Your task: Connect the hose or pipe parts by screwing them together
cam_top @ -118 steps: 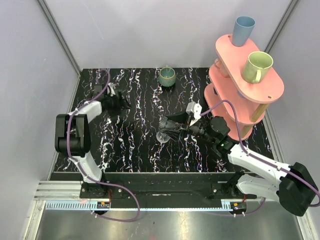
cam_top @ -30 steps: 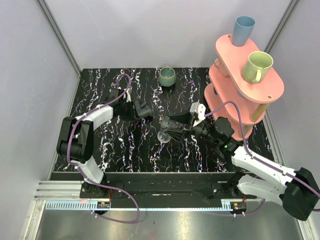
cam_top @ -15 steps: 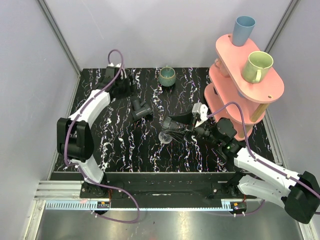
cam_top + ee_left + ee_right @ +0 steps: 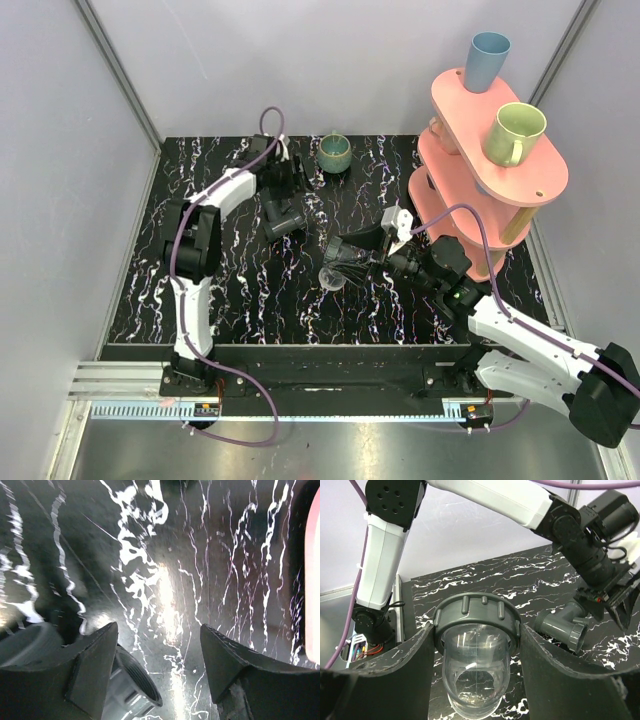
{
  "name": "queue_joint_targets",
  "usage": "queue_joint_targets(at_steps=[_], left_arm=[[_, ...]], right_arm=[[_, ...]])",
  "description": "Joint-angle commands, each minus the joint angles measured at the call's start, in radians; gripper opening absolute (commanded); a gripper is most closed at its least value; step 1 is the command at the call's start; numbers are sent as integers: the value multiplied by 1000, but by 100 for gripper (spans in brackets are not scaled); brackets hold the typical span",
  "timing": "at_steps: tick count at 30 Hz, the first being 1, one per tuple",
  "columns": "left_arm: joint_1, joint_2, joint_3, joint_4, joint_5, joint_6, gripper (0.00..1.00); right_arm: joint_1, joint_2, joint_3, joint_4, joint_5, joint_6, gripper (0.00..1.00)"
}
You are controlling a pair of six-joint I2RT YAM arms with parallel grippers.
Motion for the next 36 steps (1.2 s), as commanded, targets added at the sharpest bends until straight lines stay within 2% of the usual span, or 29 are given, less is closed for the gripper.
queue_joint_targets(at_steps=[1, 9, 16, 22, 25, 29, 32, 33, 36], left_arm=[[-46, 5, 52, 15, 65, 25, 70], [-109, -108, -141, 35, 115, 87, 71], [-122, -289, -411, 44, -3, 100, 71], [-126, -522, -668, 39, -66, 52, 71], [-126, -651, -693, 1, -78, 31, 71], [-122, -790, -641, -132, -196, 2, 74], [-78, -815, -594, -270, -358, -86, 77], [-59, -812, -584, -331, -381, -101, 77], [15, -800, -592, -382, -454, -158, 78]], right_arm=[[1, -11, 39, 22, 11, -5, 34], [0, 1, 37, 33, 7, -4, 34], [1, 3, 27, 42, 13, -10, 34], [1, -8, 22, 45, 11, -5, 34], [1, -2, 22, 53, 7, -2, 34], [1, 3, 22, 62, 4, 1, 34], [3, 6, 21, 71, 0, 2, 34], [1, 5, 22, 73, 0, 4, 34], [1, -2, 18, 79, -3, 5, 35]])
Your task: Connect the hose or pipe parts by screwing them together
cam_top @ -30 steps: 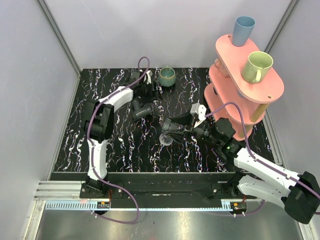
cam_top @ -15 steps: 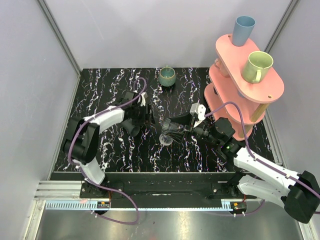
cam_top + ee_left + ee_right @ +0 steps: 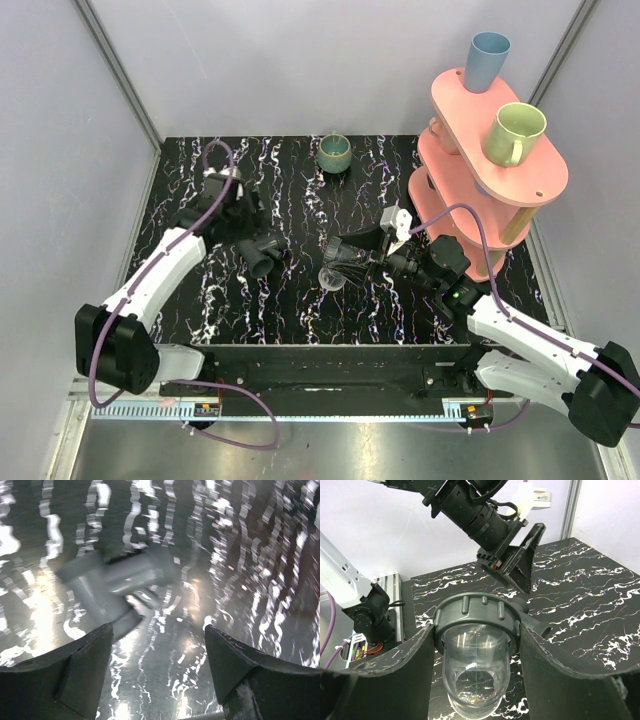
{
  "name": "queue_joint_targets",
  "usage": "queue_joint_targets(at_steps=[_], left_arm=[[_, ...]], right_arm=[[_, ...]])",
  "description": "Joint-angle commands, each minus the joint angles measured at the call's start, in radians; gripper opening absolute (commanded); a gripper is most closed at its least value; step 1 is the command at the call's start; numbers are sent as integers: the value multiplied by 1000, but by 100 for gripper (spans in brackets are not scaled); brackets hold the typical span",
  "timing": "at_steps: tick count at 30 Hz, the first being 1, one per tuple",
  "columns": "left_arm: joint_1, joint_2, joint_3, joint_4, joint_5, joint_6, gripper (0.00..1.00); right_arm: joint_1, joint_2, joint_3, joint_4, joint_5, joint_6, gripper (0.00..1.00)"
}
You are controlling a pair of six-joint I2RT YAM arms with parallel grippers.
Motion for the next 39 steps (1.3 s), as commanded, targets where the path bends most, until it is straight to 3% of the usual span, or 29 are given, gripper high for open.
queue_joint_targets(at_steps=[1, 6, 9, 19, 31, 37, 39], left_arm=[[102, 9, -10, -147, -172, -120, 79], [190, 12, -78, -63, -133, -168, 79], [230, 40, -90, -12, -24, -163, 78], [227, 152, -142, 61, 68, -177, 79], [156, 290, -158, 75, 8, -172, 71], [151, 307, -139, 72, -3, -137, 58], [147, 313, -136, 69, 3, -108, 48]], right_arm=[[-1, -12, 17, 82, -3, 6, 34], [1, -26, 8, 80, 0, 3, 35], [1, -23, 7, 86, -4, 3, 34], [1, -11, -4, 114, -18, 16, 35], [1, -12, -1, 108, -12, 1, 35], [1, -17, -2, 103, -10, 3, 35], [1, -18, -2, 103, -10, 3, 35]])
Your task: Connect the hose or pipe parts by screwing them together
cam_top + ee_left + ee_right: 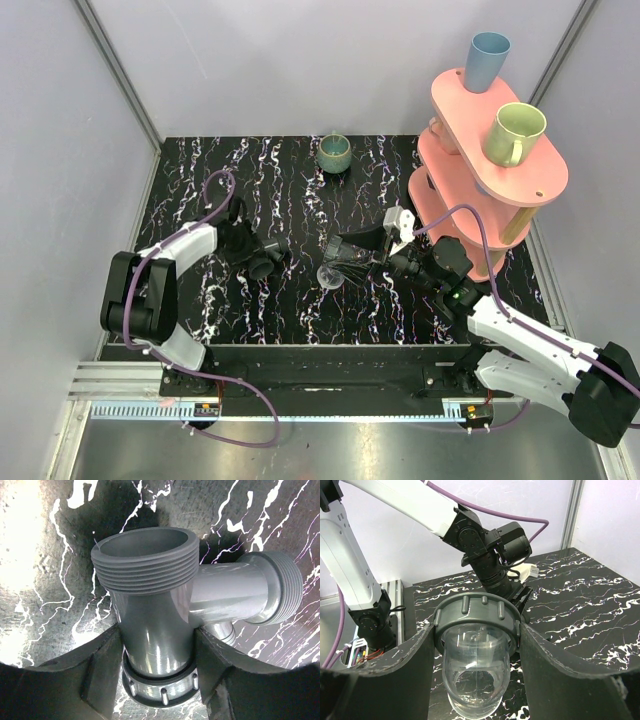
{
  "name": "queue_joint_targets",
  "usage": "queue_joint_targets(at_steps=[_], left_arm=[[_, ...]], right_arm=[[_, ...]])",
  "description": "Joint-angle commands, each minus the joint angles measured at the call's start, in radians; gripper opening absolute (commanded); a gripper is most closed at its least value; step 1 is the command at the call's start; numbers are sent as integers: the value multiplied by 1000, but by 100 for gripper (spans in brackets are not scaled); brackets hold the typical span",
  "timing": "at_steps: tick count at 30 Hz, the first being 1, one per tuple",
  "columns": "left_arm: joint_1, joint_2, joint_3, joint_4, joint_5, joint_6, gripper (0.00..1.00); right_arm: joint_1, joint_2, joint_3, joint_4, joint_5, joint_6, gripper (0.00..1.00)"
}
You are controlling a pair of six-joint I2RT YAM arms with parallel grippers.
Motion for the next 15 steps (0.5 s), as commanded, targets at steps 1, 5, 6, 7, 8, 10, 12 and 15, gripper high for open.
queue_joint_targets(at_steps=[1, 5, 6, 7, 8, 10, 12, 15], left_arm=[[-8, 48, 12, -13, -46, 71, 44], [-10, 58, 21, -47, -68, 120, 23], [-10, 52, 25, -53, -75, 126, 16], [-10, 35, 27, -55, -78, 135, 13], [-10, 21, 30, -56, -78, 155, 11], [-10, -34, 33, -58, -75, 181, 2], [-10, -76, 41, -52, -45, 243, 0], [-13, -181, 33, -35, -26, 293, 0]], right_arm=[[1, -14, 5, 55, 0, -6, 35], [1, -1, 4, 56, 10, -6, 35], [1, 4, 4, 58, 13, -4, 35], [-1, 10, 5, 59, 16, -1, 35], [1, 15, 7, 64, 16, 2, 35], [1, 19, 10, 69, 14, 14, 35], [1, 24, 13, 72, 16, 19, 35], [1, 47, 14, 70, 31, -6, 35]])
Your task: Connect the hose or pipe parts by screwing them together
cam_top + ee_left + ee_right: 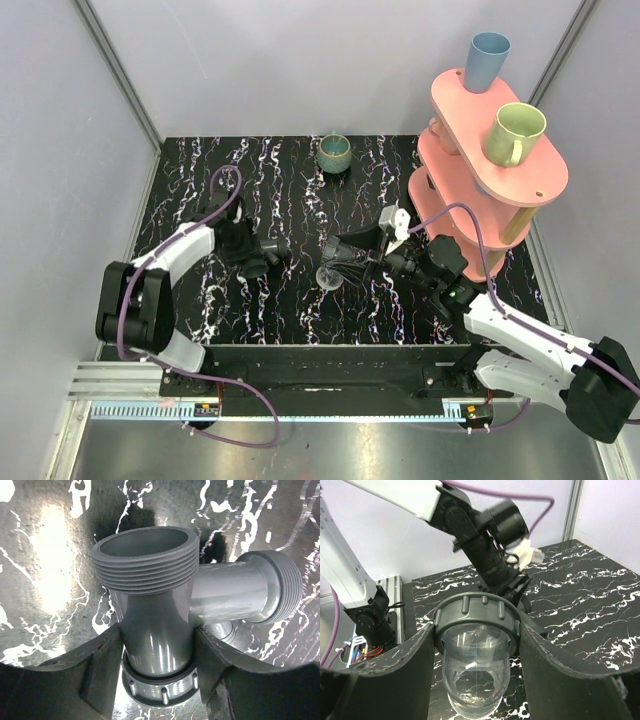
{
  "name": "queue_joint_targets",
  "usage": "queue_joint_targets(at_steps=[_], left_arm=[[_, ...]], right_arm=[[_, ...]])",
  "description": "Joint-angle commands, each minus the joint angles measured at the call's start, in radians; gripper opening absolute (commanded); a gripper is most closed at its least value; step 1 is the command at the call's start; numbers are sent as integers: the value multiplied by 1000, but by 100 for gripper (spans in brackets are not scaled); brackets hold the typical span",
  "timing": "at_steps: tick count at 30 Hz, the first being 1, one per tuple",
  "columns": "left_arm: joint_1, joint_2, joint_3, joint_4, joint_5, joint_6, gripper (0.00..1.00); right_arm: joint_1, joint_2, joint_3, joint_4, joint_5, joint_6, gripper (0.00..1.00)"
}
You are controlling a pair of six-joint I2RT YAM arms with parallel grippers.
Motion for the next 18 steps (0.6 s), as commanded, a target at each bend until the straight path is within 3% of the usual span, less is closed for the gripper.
queue_joint_targets(at_steps=[1, 9, 15, 18], left_arm=[[-9, -167, -1, 40, -7, 116, 0], [-17, -461, -90, 127, 112, 168, 0], [-38, -631, -87, 153, 178, 274, 0], [-40, -641, -51, 122, 258, 290, 0]], right_arm=[[1, 33, 13, 70, 45, -27, 35], [1, 151, 45, 84, 84, -254, 36], [1, 208, 87, 92, -65, -441, 36], [-1, 211, 70, 126, -90, -500, 35]])
